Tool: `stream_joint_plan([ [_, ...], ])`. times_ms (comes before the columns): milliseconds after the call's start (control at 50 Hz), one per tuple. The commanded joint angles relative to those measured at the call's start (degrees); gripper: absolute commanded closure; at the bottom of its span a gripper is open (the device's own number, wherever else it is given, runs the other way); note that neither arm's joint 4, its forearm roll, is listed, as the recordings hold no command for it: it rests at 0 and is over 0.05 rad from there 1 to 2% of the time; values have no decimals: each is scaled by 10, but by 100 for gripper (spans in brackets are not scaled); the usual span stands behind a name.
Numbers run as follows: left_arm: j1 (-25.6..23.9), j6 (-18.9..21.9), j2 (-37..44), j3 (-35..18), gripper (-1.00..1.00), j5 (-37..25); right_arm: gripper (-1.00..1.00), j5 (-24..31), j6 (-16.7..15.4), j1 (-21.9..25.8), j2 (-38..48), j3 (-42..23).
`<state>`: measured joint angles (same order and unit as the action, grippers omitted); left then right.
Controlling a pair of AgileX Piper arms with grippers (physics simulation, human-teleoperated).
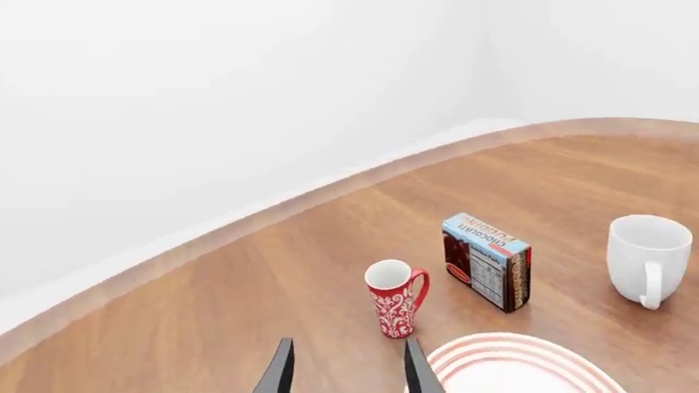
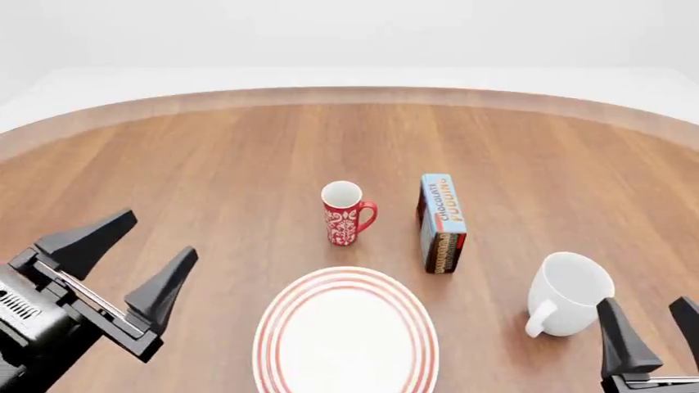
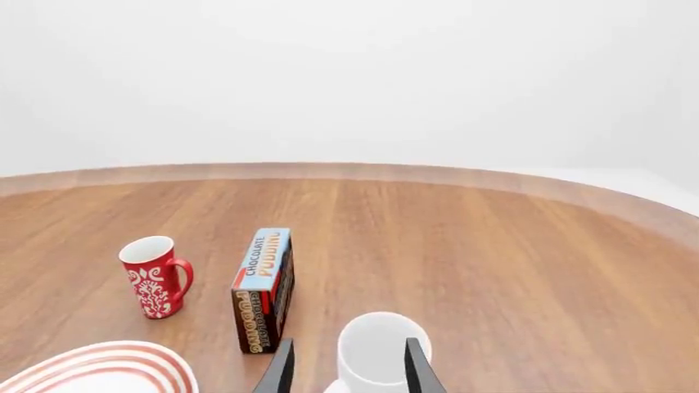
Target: Pick up the white mug and put it on the plate, and put the chocolate pudding to the right of the plate.
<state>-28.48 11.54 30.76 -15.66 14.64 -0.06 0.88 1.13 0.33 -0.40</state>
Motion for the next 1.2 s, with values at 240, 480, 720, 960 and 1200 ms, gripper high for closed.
stream_joint_plan([
  [240, -74, -1, 104, -22, -100, 68, -100, 1, 0, 0, -1, 0],
  [480, -112, -7, 153, -39, -100, 95, -100, 1, 0, 0, -1, 0],
  [720, -147, -17, 218, -56, -100, 130, -100, 2, 0, 0, -2, 0],
  [960, -184, -11, 270, -87, -100, 139, -100, 2, 0, -1, -2, 0],
  [1200, -207, -15, 307, -107, -100, 146, -100, 0, -1, 0, -1, 0],
])
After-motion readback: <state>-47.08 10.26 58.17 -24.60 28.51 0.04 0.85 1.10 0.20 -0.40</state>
